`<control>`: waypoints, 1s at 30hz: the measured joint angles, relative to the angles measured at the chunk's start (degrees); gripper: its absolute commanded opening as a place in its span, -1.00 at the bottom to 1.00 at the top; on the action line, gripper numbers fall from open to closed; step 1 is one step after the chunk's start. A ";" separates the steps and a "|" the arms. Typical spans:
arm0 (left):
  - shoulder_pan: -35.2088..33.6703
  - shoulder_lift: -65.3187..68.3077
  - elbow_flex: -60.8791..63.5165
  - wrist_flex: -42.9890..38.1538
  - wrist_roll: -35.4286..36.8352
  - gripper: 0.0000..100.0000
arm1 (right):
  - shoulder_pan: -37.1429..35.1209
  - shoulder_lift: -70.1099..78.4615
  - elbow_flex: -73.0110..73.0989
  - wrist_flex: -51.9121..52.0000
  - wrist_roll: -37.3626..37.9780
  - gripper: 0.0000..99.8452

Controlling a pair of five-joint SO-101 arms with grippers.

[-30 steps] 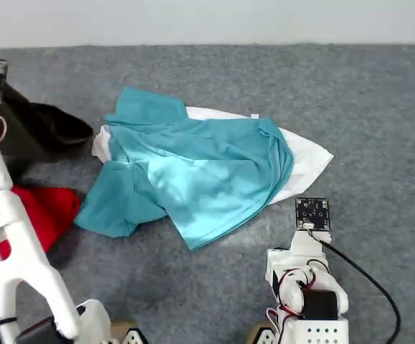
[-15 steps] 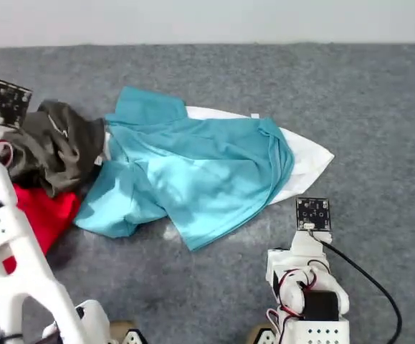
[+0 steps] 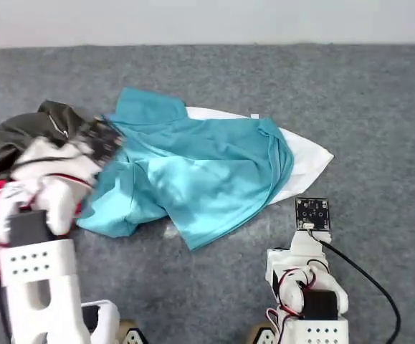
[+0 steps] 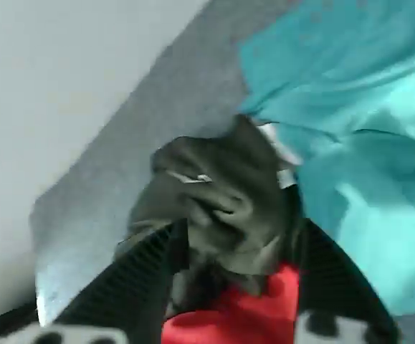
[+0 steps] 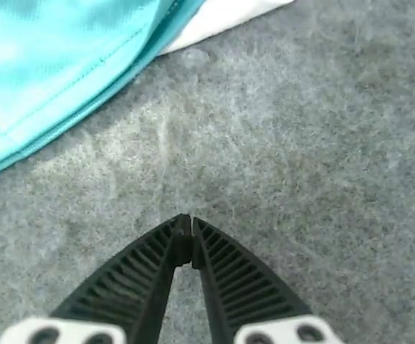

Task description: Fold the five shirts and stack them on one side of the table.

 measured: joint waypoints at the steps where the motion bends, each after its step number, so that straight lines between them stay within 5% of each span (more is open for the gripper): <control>1: 1.93 0.00 1.23 0.35 0.00 -0.51 | 0.00 0.00 0.00 0.00 0.00 -0.98; 7: 14.15 0.00 7.38 0.18 0.00 -0.51 | 0.00 0.00 0.00 0.00 0.00 -0.98; 15: 24.44 0.00 21.01 -13.10 1.85 -0.51 | 0.00 0.00 0.00 0.00 0.00 -0.98; 23: 27.96 2.55 22.15 -14.77 2.20 -0.51 | 0.00 0.00 0.00 0.00 0.00 -0.98; 30: 26.46 18.64 11.78 -12.40 3.87 -0.51 | 0.00 0.00 0.00 0.00 0.00 -0.98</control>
